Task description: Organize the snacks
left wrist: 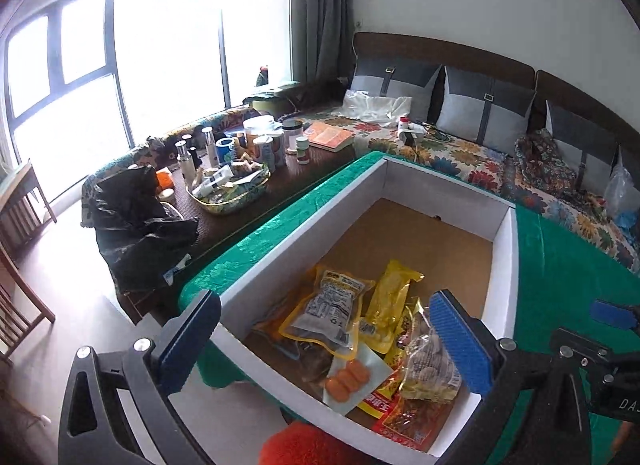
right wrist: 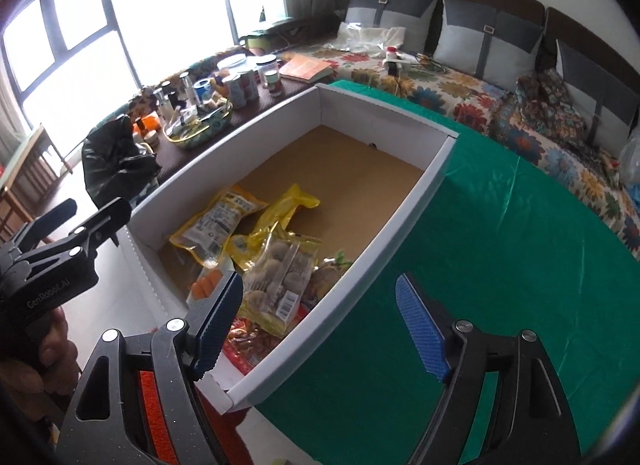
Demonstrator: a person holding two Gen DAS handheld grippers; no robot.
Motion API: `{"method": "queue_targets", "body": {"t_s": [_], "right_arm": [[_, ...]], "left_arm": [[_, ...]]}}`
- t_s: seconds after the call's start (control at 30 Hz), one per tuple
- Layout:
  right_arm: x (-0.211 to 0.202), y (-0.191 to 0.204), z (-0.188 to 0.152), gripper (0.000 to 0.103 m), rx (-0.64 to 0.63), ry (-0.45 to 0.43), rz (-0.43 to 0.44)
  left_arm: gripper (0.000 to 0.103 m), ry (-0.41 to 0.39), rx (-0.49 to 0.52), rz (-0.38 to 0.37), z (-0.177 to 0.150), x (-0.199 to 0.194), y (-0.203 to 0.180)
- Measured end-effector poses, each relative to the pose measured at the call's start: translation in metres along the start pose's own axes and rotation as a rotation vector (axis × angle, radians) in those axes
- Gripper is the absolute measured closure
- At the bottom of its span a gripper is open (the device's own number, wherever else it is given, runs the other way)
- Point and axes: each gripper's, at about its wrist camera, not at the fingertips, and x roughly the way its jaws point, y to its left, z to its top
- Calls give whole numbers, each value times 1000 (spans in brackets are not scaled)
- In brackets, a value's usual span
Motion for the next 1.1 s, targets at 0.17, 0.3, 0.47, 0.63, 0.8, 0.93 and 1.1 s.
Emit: {"method": "queue_targets", "body": {"t_s": [0.17,0.3,0.47,0.63,0.8,0.93,1.1], "right_arm": [[1,8,0,21,-29,-7,-27],[-2,15,1,21,-39,-34,-34],[-14,17,2,21,-35,-116,-42],[0,23,4,21,-44,-42,-60],[5,32,0,21,-60,-5,-64],[-3,30,1,21,-40,-18,-65],[-4,24,1,21,-20,-10,-72]], "left_arm": [[0,8,26,-7,2,-3,4],[0,-13,29,4,5,-12,7],[0,89,6,-17,4,-3,15],[0,141,27,-22,-1,6,12],[0,150,31,-46,1,6,14],[0,176,38,-97,5,7,8],[0,172,70,-71,7,5,-2]]}}
